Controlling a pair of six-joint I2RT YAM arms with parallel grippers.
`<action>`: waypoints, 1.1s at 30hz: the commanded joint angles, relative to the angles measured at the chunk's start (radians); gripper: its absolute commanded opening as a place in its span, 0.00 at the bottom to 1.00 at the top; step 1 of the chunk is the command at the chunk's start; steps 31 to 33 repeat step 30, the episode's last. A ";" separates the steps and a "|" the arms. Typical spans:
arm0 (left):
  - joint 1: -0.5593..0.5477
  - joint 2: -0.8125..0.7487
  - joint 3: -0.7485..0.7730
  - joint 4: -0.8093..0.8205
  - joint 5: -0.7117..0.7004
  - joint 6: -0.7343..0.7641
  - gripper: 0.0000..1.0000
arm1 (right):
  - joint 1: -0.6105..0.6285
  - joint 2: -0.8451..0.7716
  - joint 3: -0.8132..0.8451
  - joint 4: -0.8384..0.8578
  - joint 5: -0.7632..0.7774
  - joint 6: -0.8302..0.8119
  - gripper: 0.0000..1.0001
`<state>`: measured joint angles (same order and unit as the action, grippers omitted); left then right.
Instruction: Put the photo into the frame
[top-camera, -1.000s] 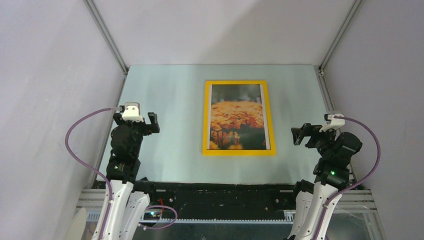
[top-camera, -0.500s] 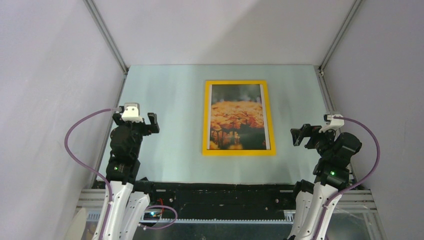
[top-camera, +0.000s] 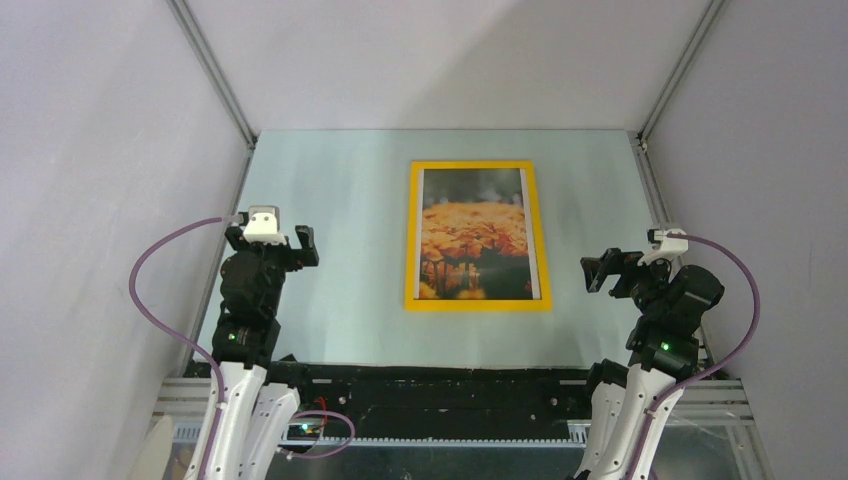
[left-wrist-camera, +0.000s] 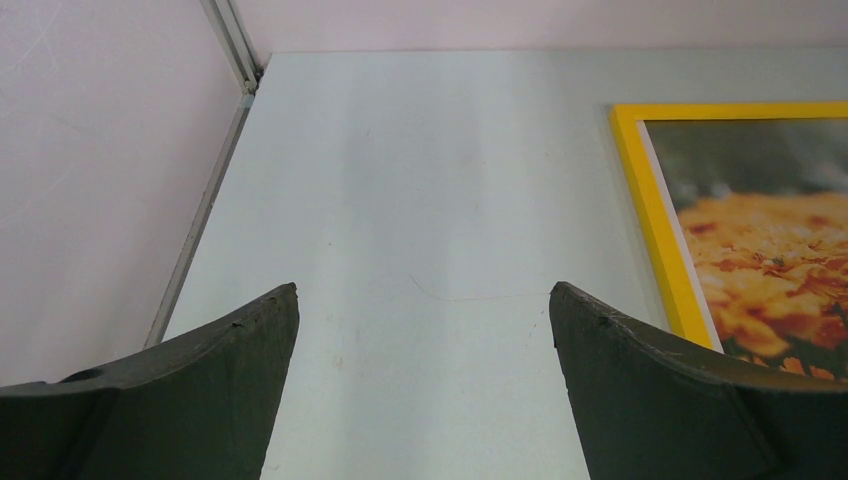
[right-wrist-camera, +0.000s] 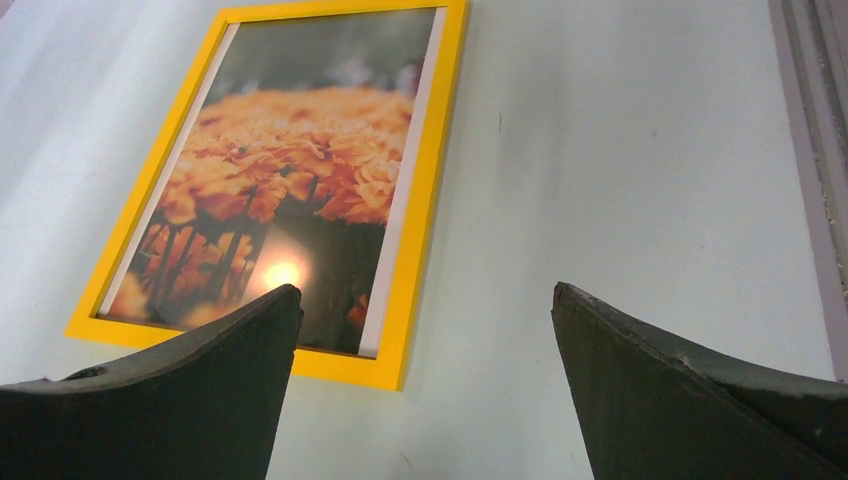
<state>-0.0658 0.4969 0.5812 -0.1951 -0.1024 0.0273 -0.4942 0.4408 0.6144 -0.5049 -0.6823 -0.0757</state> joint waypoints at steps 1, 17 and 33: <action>0.007 -0.001 -0.011 0.042 0.001 0.021 1.00 | -0.005 -0.009 0.036 0.009 -0.018 -0.010 1.00; 0.006 -0.005 -0.014 0.043 -0.001 0.024 1.00 | -0.015 -0.006 0.036 0.005 -0.030 -0.010 0.99; 0.007 -0.011 -0.014 0.043 -0.005 0.028 1.00 | -0.017 -0.007 0.034 0.009 -0.035 -0.012 0.99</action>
